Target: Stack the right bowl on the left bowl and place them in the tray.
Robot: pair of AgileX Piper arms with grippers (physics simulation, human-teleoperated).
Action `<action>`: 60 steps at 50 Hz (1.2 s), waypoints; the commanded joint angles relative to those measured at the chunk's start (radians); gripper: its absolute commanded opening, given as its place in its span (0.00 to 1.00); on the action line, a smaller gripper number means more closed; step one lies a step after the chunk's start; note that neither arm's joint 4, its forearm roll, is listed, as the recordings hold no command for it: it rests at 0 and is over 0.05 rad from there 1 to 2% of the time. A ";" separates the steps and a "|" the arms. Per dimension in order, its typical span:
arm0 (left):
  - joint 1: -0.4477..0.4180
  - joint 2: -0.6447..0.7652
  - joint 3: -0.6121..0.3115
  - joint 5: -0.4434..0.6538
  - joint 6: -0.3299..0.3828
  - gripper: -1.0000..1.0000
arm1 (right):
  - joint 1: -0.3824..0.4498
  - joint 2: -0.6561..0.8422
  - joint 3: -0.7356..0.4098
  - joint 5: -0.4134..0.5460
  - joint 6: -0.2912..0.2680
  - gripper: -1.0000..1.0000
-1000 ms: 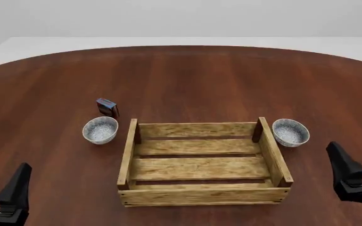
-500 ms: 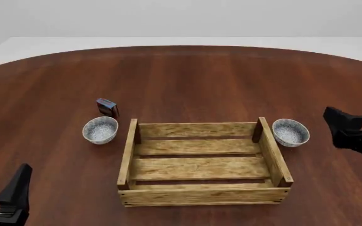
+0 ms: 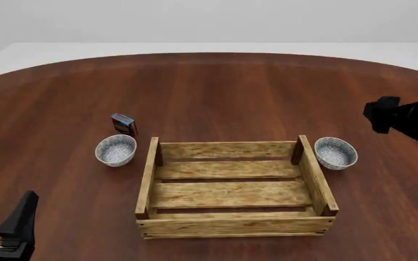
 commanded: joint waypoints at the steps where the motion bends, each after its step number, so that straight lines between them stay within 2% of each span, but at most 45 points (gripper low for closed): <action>1: -0.002 0.000 0.000 0.007 0.001 1.00 | -0.013 0.127 -0.114 0.076 0.015 1.00; 12: 0.003 0.000 -0.002 0.008 -0.001 1.00 | -0.053 0.251 -0.213 0.139 0.003 1.00; 25: 0.024 0.000 -0.010 0.019 0.003 1.00 | -0.045 0.303 -0.243 0.159 0.022 1.00; 29: 0.032 0.000 -0.026 0.028 -0.022 1.00 | -0.064 0.328 -0.264 0.177 0.008 1.00; 33: 0.036 0.000 -0.028 0.031 -0.019 1.00 | -0.058 0.343 -0.278 0.190 0.039 1.00; 35: 0.037 0.000 -0.027 0.030 -0.019 1.00 | -0.052 0.351 -0.276 0.190 0.058 1.00; 39: 0.037 0.000 -0.028 0.031 -0.022 1.00 | -0.053 0.382 -0.272 0.183 0.062 1.00; 51: 0.036 0.000 -0.017 0.023 -0.023 1.00 | -0.092 0.503 -0.297 0.172 0.023 1.00; 60: 0.030 0.000 -0.002 0.010 -0.016 1.00 | -0.105 0.564 -0.324 0.150 0.028 1.00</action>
